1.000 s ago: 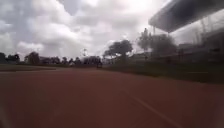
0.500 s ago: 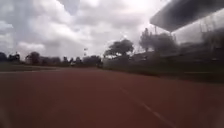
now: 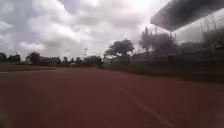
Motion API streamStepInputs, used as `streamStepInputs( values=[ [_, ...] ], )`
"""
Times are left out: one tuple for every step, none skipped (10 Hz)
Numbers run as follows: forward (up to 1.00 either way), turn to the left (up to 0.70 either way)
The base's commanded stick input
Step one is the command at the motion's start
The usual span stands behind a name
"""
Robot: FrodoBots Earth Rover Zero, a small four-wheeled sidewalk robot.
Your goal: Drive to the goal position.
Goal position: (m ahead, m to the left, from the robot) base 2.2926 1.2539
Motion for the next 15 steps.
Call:
streamStepInputs(
  values=[
    [0.7, 0.0],
    [0.7, 0.0],
    [0.7, 0.0],
    [0.7, 0.0],
    [0.7, 0.0],
    [0.7, 0.0],
    [0.7, 0.0],
    [0.7, 0.0],
    [0.7, 0.0],
    [0.7, 0.0],
    [0.7, 0.0],
    [0.7, 0.0],
    [0.7, 0.0],
    [0.7, 0.0],
    [0.7, 0.0]
  ],
)
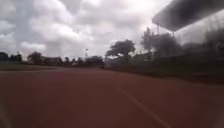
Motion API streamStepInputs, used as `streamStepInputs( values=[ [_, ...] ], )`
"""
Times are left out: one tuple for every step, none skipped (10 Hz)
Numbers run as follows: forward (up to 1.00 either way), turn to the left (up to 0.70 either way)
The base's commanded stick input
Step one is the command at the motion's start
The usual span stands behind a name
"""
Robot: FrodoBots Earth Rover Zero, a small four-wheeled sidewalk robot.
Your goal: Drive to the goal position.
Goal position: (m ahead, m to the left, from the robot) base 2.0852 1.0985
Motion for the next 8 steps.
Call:
streamStepInputs(
  values=[
    [0.7, 0.0],
    [0.7, 0.0],
    [0.7, 0.0],
    [0.7, 0.0],
    [0.7, 0.0],
    [0.7, 0.0],
    [0.7, -0.04],
    [0.7, -0.11]
  ],
)
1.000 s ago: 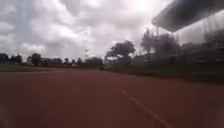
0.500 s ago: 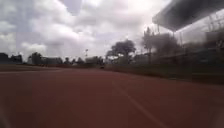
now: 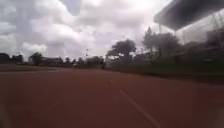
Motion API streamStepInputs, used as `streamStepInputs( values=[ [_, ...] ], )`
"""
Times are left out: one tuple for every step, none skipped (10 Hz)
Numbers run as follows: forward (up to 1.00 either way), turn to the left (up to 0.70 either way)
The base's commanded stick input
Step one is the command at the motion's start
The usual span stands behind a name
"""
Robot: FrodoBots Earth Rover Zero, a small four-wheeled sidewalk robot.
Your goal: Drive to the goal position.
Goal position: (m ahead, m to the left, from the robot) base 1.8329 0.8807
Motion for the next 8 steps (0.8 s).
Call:
streamStepInputs(
  values=[
    [0.7, -0.19],
    [0.7, -0.26],
    [0.7, -0.33],
    [0.7, -0.35],
    [0.7, -0.35],
    [0.7, -0.35],
    [0.7, -0.35],
    [0.7, -0.33]
  ],
)
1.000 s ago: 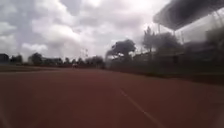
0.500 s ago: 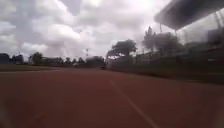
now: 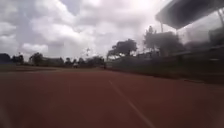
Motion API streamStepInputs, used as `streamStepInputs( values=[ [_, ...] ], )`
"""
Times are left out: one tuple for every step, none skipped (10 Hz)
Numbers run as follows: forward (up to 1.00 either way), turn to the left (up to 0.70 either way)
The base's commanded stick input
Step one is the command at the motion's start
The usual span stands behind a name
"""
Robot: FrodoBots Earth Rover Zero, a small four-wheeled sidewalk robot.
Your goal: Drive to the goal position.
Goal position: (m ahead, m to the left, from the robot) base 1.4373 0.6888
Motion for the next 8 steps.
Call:
streamStepInputs(
  values=[
    [0.7, -0.25],
    [0.7, -0.17],
    [0.7, -0.09],
    [0.7, -0.01],
    [0.7, 0.0],
    [0.7, 0.0],
    [0.7, 0.0],
    [0.7, 0.0]
  ],
)
